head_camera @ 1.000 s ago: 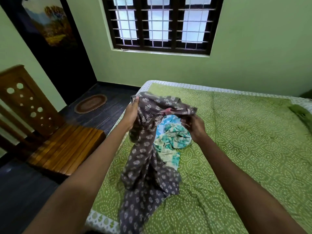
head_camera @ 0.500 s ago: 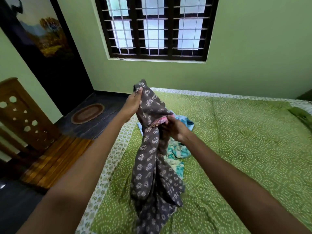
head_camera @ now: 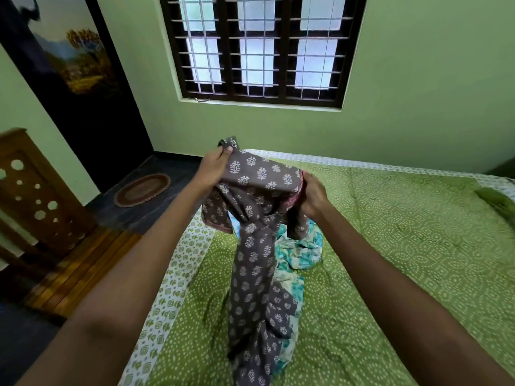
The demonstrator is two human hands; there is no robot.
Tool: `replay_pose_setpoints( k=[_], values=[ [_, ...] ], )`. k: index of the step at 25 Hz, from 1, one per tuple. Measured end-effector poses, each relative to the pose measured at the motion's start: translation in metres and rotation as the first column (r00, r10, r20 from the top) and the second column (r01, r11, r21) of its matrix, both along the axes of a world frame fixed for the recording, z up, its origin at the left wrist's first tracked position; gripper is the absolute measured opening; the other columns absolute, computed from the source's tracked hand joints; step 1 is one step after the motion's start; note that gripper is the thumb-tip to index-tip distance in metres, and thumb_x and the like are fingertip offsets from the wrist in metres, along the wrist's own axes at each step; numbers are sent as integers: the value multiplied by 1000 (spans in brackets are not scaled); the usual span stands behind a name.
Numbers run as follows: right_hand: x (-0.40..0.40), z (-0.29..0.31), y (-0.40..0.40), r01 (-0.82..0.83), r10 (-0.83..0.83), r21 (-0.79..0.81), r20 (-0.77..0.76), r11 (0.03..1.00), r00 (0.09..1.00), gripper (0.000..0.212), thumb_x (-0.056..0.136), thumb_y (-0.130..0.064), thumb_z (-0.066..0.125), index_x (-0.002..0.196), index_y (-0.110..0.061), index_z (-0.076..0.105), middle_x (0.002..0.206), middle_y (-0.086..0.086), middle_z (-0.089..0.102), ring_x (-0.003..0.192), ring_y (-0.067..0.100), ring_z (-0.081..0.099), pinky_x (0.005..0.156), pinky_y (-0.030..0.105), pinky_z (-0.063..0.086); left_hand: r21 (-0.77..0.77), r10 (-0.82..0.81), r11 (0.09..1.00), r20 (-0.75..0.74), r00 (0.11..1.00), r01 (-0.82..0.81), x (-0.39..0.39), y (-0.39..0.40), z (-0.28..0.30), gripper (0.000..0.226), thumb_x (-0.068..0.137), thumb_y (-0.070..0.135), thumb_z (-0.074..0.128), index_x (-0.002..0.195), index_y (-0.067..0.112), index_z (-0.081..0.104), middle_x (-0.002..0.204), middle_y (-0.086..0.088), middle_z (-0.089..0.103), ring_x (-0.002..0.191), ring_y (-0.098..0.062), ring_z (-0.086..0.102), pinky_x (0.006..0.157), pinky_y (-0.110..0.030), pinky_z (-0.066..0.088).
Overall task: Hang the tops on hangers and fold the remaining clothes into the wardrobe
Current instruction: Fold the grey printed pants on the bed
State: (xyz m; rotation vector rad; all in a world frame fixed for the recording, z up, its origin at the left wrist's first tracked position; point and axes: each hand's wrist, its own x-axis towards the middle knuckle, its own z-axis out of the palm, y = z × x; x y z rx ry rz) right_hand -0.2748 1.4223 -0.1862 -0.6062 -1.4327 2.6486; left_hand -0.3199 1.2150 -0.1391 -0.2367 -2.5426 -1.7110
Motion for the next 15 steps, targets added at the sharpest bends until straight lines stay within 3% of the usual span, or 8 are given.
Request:
replay_pose_setpoints(
  k=[2, 4, 7, 9, 11, 12, 13, 15],
  values=[
    [-3, 13, 9, -13, 16, 78, -34, 997, 999, 13, 96, -22, 52, 98, -12, 59, 83, 7, 68, 74, 22, 64, 76, 37, 53, 110, 37, 993, 10, 999, -38, 1, 3, 9, 29, 101, 34, 38, 83, 20, 57, 80, 2, 61, 73, -15, 58, 70, -26, 46],
    [-3, 13, 17, 33, -31, 50, -32, 998, 999, 15, 95, -21, 54, 86, -12, 62, 60, 1, 64, 53, 13, 59, 59, 27, 53, 356, 80, 924, 183, 980, -141, 2, 5, 20, 27, 99, 36, 42, 86, 19, 58, 77, 1, 68, 70, -17, 65, 69, -29, 54],
    [-2, -44, 22, 265, -257, -23, 178, 964, 950, 28, 91, -1, 44, 64, -9, 49, 33, -2, 45, 27, 9, 42, 39, 18, 39, 493, -80, 857, 409, 909, -146, 15, 13, 38, 29, 97, 35, 46, 92, 9, 58, 77, -7, 66, 53, -16, 64, 53, -28, 54],
    [17, -96, 6, 73, -66, -6, 359, 997, 931, 20, 81, 2, 38, 65, -10, 40, 39, 3, 46, 28, 12, 43, 41, 15, 39, 461, -157, 886, 410, 898, -55, 25, 25, 49, 30, 97, 35, 46, 95, 6, 56, 76, -11, 63, 49, -18, 63, 50, -29, 53],
    [42, -131, -25, -325, 307, -34, 432, 945, 848, 13, 82, -18, 45, 72, -10, 46, 61, 7, 50, 44, 16, 49, 49, 17, 43, 478, -195, 878, 402, 895, -24, 33, 38, 59, 29, 97, 33, 46, 93, 6, 56, 67, -11, 64, 43, -19, 60, 45, -28, 51],
    [50, -137, -39, -449, 432, -71, 440, 891, 787, 26, 87, -32, 48, 74, -10, 55, 69, 8, 53, 56, 18, 52, 56, 21, 44, 523, -214, 852, 389, 896, -23, 37, 43, 66, 28, 98, 31, 46, 91, 6, 57, 63, -9, 66, 43, -19, 60, 42, -26, 50],
    [56, -137, -54, -509, 509, -114, 398, 853, 763, 37, 86, -45, 53, 79, -10, 64, 75, 10, 60, 68, 21, 56, 64, 26, 46, 565, -236, 825, 374, 897, -19, 38, 45, 70, 27, 98, 29, 46, 88, 6, 57, 60, -8, 66, 44, -19, 61, 41, -25, 49],
    [62, -123, -73, -512, 564, -249, 234, 822, 792, 43, 78, -48, 62, 88, -8, 71, 84, 12, 70, 83, 26, 61, 76, 33, 50, 605, -278, 796, 355, 893, 7, 38, 43, 73, 29, 99, 28, 45, 85, 6, 58, 59, -8, 66, 46, -20, 62, 42, -26, 50]
  ],
)
